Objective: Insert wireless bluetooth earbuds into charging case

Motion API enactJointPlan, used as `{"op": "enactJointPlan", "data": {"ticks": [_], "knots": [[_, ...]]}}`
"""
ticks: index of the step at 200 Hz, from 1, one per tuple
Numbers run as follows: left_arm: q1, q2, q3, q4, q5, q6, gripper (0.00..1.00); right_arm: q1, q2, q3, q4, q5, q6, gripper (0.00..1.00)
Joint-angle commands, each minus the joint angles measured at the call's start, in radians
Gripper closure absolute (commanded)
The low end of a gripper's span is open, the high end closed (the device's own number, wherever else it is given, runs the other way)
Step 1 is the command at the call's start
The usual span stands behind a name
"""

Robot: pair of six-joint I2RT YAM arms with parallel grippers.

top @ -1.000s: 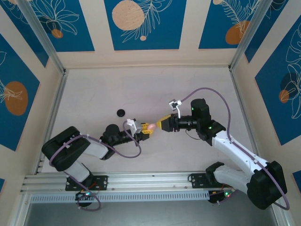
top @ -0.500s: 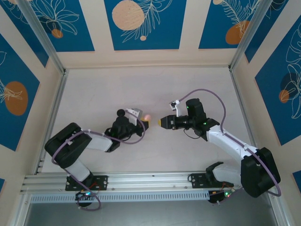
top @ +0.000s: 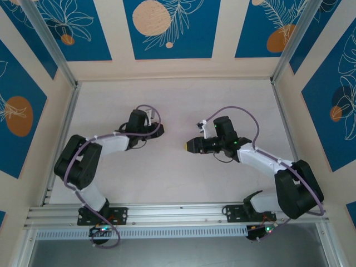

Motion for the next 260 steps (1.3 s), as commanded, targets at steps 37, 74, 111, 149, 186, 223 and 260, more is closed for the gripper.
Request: {"op": "enactJointPlan", "data": {"ticks": [37,74,111,149,186,223,260], "knots": [[0.035,0.166,0.237,-0.320,0.133,0.007,0.86,0.029,0.095,0.076,0.011,-0.033,-0.013,0.58],[0.036,0.221,0.314,-0.386,0.134,0.026,0.84,0.035,0.127,0.092,0.006,-0.036,-0.022,0.58],[0.037,0.236,0.337,-0.464,0.115,0.060,0.81,0.038,0.144,0.098,0.004,-0.032,-0.023,0.58],[0.050,0.242,0.349,-0.496,0.091,0.076,0.70,0.050,0.172,0.109,0.004,-0.036,-0.025,0.58],[0.062,0.244,0.382,-0.550,0.054,0.107,0.64,0.055,0.177,0.115,-0.004,-0.029,-0.031,0.58],[0.071,0.227,0.424,-0.606,0.008,0.140,0.60,0.056,0.180,0.123,-0.014,-0.022,-0.039,0.58],[0.081,0.196,0.481,-0.685,-0.060,0.188,0.56,0.056,0.168,0.129,-0.028,0.010,-0.059,0.58]]}}
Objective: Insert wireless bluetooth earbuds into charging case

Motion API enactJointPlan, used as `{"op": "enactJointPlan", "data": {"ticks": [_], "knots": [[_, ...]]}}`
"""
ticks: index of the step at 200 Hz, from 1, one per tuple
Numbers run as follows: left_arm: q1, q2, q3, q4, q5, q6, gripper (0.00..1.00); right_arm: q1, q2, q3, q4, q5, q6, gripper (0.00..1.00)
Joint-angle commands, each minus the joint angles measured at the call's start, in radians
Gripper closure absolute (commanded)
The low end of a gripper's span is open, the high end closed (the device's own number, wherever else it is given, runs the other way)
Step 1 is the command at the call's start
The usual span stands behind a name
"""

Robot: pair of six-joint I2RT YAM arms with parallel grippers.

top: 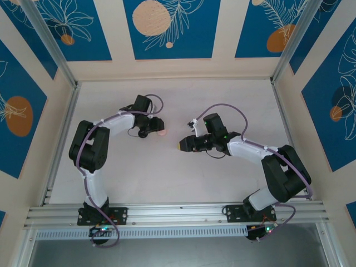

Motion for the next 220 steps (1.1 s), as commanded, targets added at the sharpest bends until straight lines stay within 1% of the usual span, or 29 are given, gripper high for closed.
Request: {"op": "enactJointPlan", "data": {"ticks": [1,41,53,58,75,85,91,93,94,95,96,97,98,100,105,107,109,112,115,129,140,161,180,190,201,220], "knots": [[0.021,-0.028,0.054,-0.090,-0.066,0.052,0.56,0.005,0.000,0.028,-0.034,0.019,-0.035,0.58],[0.036,-0.114,0.072,-0.147,-0.171,0.096,0.55,-0.004,-0.039,0.042,-0.063,0.102,-0.088,0.58],[0.043,-0.156,0.063,-0.159,-0.219,0.112,0.52,-0.012,-0.057,0.044,-0.075,0.144,-0.111,0.55],[0.046,-0.175,0.059,-0.163,-0.243,0.120,0.50,-0.016,-0.066,0.045,-0.082,0.166,-0.123,0.54],[0.058,-0.259,0.026,-0.167,-0.335,0.148,0.46,-0.032,-0.098,0.048,-0.106,0.258,-0.178,0.46],[0.064,-0.311,-0.003,-0.164,-0.408,0.168,0.43,-0.047,-0.119,0.043,-0.114,0.337,-0.206,0.43],[0.066,-0.347,-0.025,-0.157,-0.453,0.183,0.40,-0.056,-0.132,0.038,-0.117,0.405,-0.214,0.43],[0.067,-0.357,-0.033,-0.152,-0.469,0.191,0.38,-0.058,-0.138,0.036,-0.116,0.432,-0.216,0.40],[0.066,-0.365,-0.037,-0.151,-0.477,0.194,0.37,-0.060,-0.141,0.034,-0.115,0.445,-0.217,0.37],[0.066,-0.371,-0.042,-0.148,-0.484,0.198,0.37,-0.062,-0.143,0.033,-0.114,0.458,-0.217,0.30],[0.067,-0.376,-0.047,-0.145,-0.491,0.202,0.36,-0.063,-0.146,0.031,-0.114,0.470,-0.218,0.15],[0.067,-0.382,-0.051,-0.141,-0.502,0.206,0.35,-0.065,-0.150,0.029,-0.113,0.482,-0.221,0.07],[0.067,-0.390,-0.056,-0.138,-0.510,0.210,0.34,-0.066,-0.153,0.027,-0.113,0.493,-0.222,0.03],[0.066,-0.403,-0.069,-0.130,-0.524,0.217,0.32,-0.070,-0.157,0.024,-0.112,0.514,-0.227,0.00],[0.068,-0.436,-0.099,-0.104,-0.569,0.235,0.24,-0.079,-0.169,0.019,-0.111,0.560,-0.236,0.01],[0.068,-0.451,-0.114,-0.094,-0.583,0.242,0.19,-0.083,-0.174,0.017,-0.111,0.577,-0.241,0.01],[0.068,-0.464,-0.128,-0.078,-0.600,0.248,0.15,-0.086,-0.177,0.016,-0.110,0.592,-0.245,0.01],[0.066,-0.487,-0.154,-0.056,-0.623,0.258,0.03,-0.094,-0.185,0.014,-0.109,0.612,-0.252,0.01],[0.067,-0.510,-0.178,-0.034,-0.645,0.267,0.00,-0.101,-0.190,0.012,-0.106,0.628,-0.260,0.01],[0.068,-0.609,-0.301,0.104,-0.722,0.331,0.00,-0.142,-0.207,-0.011,-0.069,0.685,-0.303,0.01],[0.068,-0.685,-0.404,0.222,-0.774,0.372,0.00,-0.188,-0.210,-0.032,-0.036,0.702,-0.331,0.01],[0.067,-0.798,-0.612,0.498,-0.816,0.495,0.00,-0.288,-0.218,-0.069,0.020,0.687,-0.347,0.01],[0.067,-0.869,-0.770,0.695,-0.871,0.552,0.00,-0.364,-0.237,-0.121,0.104,0.668,-0.354,0.01],[0.069,-0.882,-0.851,0.823,-0.881,0.582,0.00,-0.394,-0.248,-0.150,0.150,0.668,-0.359,0.01],[0.069,-0.877,-0.936,0.979,-0.859,0.630,0.00,-0.417,-0.261,-0.184,0.200,0.671,-0.371,0.01],[0.068,-0.814,-1.029,1.192,-0.824,0.692,0.00,-0.450,-0.270,-0.248,0.317,0.671,-0.384,0.01]]}}
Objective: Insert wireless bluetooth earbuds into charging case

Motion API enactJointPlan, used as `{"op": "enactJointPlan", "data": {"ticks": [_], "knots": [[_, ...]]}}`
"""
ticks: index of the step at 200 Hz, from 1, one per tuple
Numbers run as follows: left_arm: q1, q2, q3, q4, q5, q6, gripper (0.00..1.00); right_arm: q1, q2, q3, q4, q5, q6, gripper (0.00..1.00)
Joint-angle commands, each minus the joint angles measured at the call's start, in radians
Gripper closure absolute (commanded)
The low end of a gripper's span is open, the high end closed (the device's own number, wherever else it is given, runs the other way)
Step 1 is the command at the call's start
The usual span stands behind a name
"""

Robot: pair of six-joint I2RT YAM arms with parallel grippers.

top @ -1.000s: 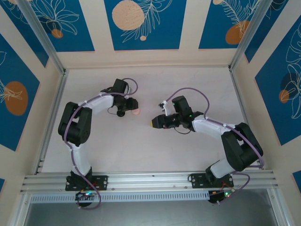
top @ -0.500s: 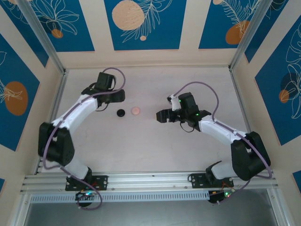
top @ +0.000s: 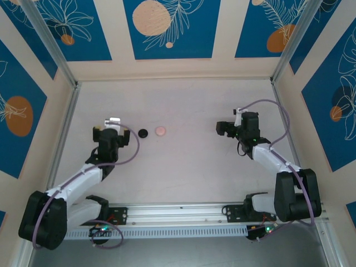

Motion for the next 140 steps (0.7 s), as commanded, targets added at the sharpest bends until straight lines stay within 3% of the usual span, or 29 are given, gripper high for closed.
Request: {"op": "enactJointPlan", "data": {"ticks": [1,39,60,72,103,116,140], "knots": [[0.009,0.049,-0.091,0.415,-0.007,0.131,0.00,-0.031,-0.032,-0.066,0.194,0.012,-0.046,0.01],[0.010,0.267,-0.127,0.601,0.045,0.136,0.00,-0.096,0.025,-0.126,0.350,-0.009,-0.062,0.01],[0.008,0.426,-0.165,0.842,0.093,0.144,0.00,-0.111,0.063,-0.144,0.435,-0.006,-0.045,0.01],[0.004,0.522,-0.182,1.000,0.060,0.166,0.00,-0.119,0.091,-0.149,0.473,-0.049,-0.040,0.01],[0.015,0.511,-0.191,0.997,0.064,0.138,0.00,-0.107,0.220,-0.168,0.621,-0.126,-0.080,0.01],[0.015,0.513,-0.193,1.004,0.064,0.136,0.00,-0.112,0.237,-0.137,0.569,-0.153,-0.086,0.01],[0.024,0.511,-0.191,0.996,0.083,0.129,0.00,-0.134,0.256,-0.168,0.640,-0.197,-0.074,0.01]]}}
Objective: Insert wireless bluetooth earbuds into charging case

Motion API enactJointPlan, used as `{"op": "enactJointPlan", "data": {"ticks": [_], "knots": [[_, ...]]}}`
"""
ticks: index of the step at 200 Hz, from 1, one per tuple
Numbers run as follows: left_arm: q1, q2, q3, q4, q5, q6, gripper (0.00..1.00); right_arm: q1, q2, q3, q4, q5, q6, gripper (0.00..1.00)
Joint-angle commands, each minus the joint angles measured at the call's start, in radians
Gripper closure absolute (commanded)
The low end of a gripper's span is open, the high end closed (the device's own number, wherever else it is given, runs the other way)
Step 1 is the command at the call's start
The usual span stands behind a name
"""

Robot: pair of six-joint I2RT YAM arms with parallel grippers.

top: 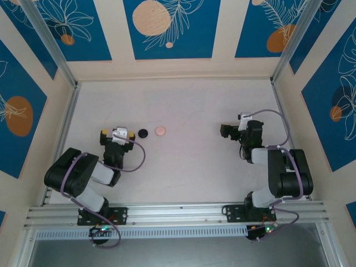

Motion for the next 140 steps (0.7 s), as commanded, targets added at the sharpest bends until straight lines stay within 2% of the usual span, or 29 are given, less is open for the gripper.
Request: {"op": "enactJointPlan", "data": {"ticks": [1,16,27,35,39,50,57,63,70,140], "knots": [[0.022,0.004,0.002,0.078,0.030,-0.002,0.00,-0.016,0.012,-0.014,0.116,-0.071,-0.020,0.01],[0.050,-0.003,-0.006,0.066,0.093,-0.030,0.00,-0.013,0.021,-0.030,0.155,-0.068,-0.024,0.01],[0.114,0.030,-0.003,0.059,0.198,-0.080,0.00,-0.014,0.021,-0.026,0.148,-0.069,-0.023,0.01],[0.128,0.062,0.030,0.078,0.163,-0.085,0.00,-0.014,0.021,-0.025,0.142,-0.069,-0.023,0.01],[0.127,0.041,0.046,0.026,0.144,-0.097,0.00,-0.014,0.021,-0.025,0.142,-0.069,-0.023,0.01],[0.150,-0.032,0.135,-0.274,0.136,-0.154,0.00,-0.014,0.021,-0.025,0.144,-0.069,-0.023,0.01],[0.178,-0.018,0.194,-0.375,0.172,-0.179,0.00,-0.014,0.022,-0.025,0.145,-0.069,-0.023,0.01],[0.218,-0.015,0.182,-0.350,0.234,-0.202,0.00,-0.014,0.021,-0.025,0.145,-0.069,-0.023,0.01],[0.241,-0.029,0.171,-0.355,0.250,-0.227,0.00,-0.014,0.021,-0.025,0.145,-0.069,-0.023,0.01],[0.240,-0.025,0.173,-0.346,0.275,-0.210,0.00,-0.015,0.020,-0.025,0.146,-0.069,-0.023,0.01]]}}
